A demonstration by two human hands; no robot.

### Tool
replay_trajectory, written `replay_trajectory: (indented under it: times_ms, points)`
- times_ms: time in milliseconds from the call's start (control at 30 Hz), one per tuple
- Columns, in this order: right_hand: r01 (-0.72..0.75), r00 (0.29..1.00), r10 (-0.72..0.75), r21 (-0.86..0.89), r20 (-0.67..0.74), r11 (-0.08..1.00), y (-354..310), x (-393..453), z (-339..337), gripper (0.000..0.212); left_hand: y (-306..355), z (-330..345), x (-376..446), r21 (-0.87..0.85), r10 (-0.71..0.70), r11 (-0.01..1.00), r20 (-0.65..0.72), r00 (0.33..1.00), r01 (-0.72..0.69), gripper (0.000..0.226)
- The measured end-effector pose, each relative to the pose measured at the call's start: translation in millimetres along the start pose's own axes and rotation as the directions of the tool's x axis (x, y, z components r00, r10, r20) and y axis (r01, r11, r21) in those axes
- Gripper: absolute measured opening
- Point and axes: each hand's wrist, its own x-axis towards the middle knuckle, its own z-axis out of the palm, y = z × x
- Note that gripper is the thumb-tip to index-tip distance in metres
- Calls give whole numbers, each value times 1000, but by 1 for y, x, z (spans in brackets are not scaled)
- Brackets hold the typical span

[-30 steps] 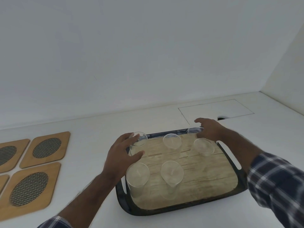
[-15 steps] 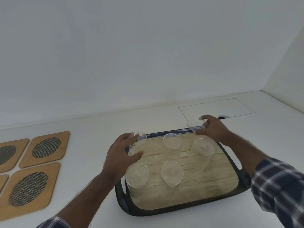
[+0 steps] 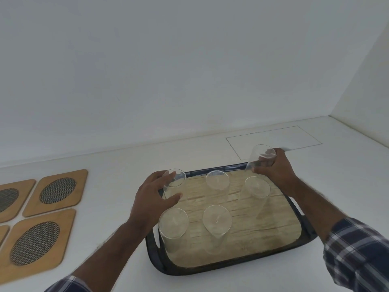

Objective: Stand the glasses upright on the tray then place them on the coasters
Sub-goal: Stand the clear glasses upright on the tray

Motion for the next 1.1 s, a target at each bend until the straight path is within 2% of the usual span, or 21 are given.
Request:
replay_trajectory:
  times_ms: [200,367,600,733,800,867,967,1100]
  points:
    - [15,998,-8,-104,67,994,15,1,0,66,0,1,0,-12,-8,1000,-14,1000,8,60]
    - [-5,996,12,-81,88,997,13,-3,0,73,1,1,-1,-7,-6,1000,-9,1000,6,60]
    - [-66,981,76,-59,180,996,10,-6,-7,69,3,-1,1,-18,-15,1000,-7,1000,15,59]
    - [-105,976,104,-6,189,994,10,-8,-19,77,4,-3,2,-10,0,1000,-4,1000,-1,57]
    - [-121,972,116,8,205,993,7,-11,-22,69,5,-3,3,-1,-3,1000,-3,1000,3,55]
    - [-143,972,137,18,193,990,4,-16,-25,64,7,-4,5,15,-13,1000,7,1000,13,53]
    - [-148,979,149,-21,142,989,-6,-28,-29,73,9,-10,9,65,-11,998,74,997,6,54]
    - [-65,997,63,-32,-48,997,-30,-54,-38,63,17,-29,14,44,-14,999,186,982,6,68]
